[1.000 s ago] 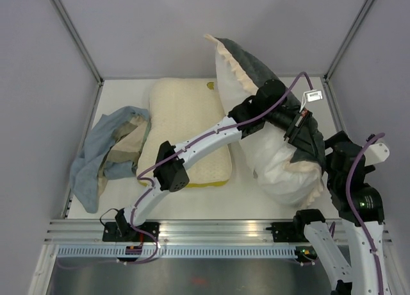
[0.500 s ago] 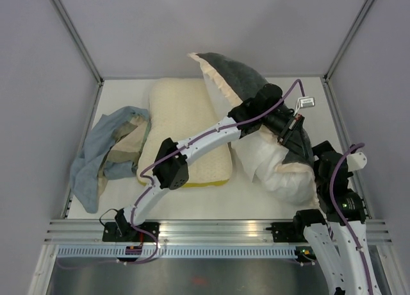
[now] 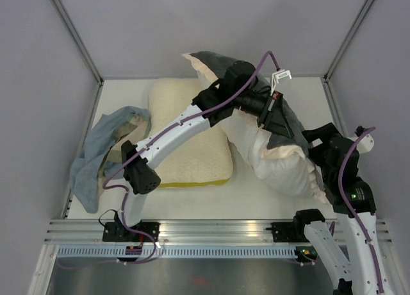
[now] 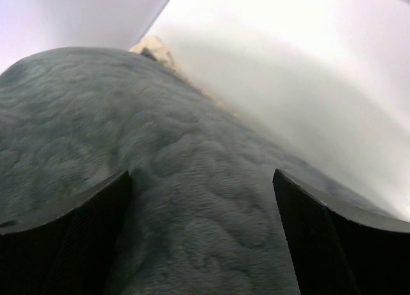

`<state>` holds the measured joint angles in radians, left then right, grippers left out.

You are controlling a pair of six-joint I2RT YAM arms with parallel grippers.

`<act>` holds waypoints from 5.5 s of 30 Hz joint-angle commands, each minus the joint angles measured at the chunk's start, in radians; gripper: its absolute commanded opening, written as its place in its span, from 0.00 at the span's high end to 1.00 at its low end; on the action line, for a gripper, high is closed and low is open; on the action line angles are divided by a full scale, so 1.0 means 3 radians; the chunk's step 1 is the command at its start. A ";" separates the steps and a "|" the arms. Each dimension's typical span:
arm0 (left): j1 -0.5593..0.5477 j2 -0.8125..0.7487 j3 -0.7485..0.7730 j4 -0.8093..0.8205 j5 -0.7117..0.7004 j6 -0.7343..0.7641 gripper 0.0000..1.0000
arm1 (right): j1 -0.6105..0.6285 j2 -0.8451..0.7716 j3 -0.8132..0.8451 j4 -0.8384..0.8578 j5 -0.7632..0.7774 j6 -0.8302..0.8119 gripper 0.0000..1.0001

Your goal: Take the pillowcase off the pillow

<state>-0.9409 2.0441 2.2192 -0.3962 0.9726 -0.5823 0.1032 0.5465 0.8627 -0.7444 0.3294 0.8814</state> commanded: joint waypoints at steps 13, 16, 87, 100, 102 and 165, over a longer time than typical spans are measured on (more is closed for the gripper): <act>0.0559 -0.0325 0.0134 0.0400 0.0071 0.0019 0.98 | 0.0019 0.0761 0.0005 -0.0050 0.0329 -0.0274 0.02; 0.0570 -0.0305 0.0160 0.0482 0.0117 -0.0053 0.98 | 0.0019 0.0786 -0.0389 0.0267 -0.0109 -0.0223 0.04; -0.0003 -0.0846 -0.0932 -0.0480 -0.2035 0.1368 0.00 | 0.0827 -0.0227 0.0192 -0.0464 0.0436 -0.0237 0.20; 0.0017 -0.1005 -0.2345 0.0389 -0.1872 0.0899 0.03 | 0.0827 0.1194 0.1036 -0.0244 0.0589 -0.0877 0.16; 0.0022 -0.1076 -0.2590 0.0548 -0.1739 0.0771 0.05 | 0.0827 0.1348 0.1056 -0.0168 0.0605 -0.0888 0.15; -0.0213 -0.1041 -0.1917 0.0375 -0.2305 0.1577 0.08 | 0.0607 0.0745 0.1123 -0.1052 0.0390 -0.0381 0.02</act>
<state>-1.0264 1.7401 1.5558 -0.1448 0.4152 -0.2932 0.2848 0.7547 1.1557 -0.9962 0.3668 0.7101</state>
